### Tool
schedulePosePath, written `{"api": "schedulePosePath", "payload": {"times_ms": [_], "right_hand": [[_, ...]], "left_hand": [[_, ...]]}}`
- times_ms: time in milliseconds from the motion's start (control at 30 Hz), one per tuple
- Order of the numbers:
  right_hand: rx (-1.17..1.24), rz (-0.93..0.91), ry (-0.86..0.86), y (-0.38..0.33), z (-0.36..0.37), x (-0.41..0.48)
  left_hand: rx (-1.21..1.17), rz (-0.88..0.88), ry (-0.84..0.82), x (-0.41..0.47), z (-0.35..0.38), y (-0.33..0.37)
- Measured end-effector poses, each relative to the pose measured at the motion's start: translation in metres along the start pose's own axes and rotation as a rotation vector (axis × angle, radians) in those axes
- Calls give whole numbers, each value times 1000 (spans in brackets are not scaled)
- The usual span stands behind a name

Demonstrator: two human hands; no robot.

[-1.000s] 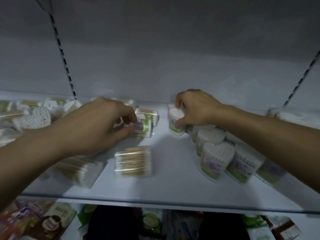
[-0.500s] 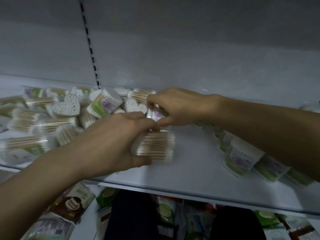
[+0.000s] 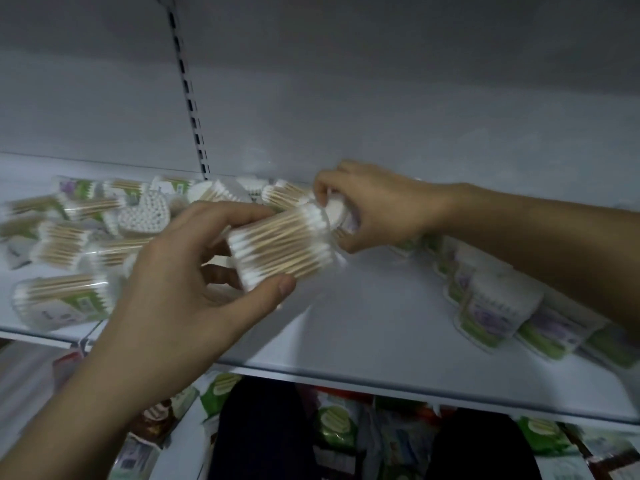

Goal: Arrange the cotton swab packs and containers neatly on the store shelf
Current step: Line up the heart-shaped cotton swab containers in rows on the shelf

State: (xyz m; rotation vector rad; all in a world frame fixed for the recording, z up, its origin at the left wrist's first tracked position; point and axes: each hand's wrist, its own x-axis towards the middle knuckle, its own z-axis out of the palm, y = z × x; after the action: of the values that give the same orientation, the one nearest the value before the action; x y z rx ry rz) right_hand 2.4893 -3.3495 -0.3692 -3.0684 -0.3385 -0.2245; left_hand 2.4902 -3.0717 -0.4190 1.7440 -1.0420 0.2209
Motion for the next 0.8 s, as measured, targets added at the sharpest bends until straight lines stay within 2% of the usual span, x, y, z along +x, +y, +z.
{"api": "schedulePosePath", "payload": {"times_ms": [100,200,267,400,467,600,700,800], "right_hand": [[70,94,89,10,-22,-17],[185,128,126,19,-48,-38],[145,123,144,27,-63,-49],[195,303,-39,35,-80,-70],[202,329,-83,36,-79,-76],[252,347,-62,33,-73,-78],[129,351,-84,31,-69,-75],[15,366,-132,29,-59,-73]], "left_hand": [[-49,-44,22,-2,20,7],[-201,-87,49,-4,44,16],[-307,-138,62,-7,61,21],[-538,-308,17,-12,89,24],[-588,-355,42,-9,94,22],[-461,-282,8,2,101,13],[-348,-247,-4,4,110,3],[-366,-277,-19,4,118,-3]]}}
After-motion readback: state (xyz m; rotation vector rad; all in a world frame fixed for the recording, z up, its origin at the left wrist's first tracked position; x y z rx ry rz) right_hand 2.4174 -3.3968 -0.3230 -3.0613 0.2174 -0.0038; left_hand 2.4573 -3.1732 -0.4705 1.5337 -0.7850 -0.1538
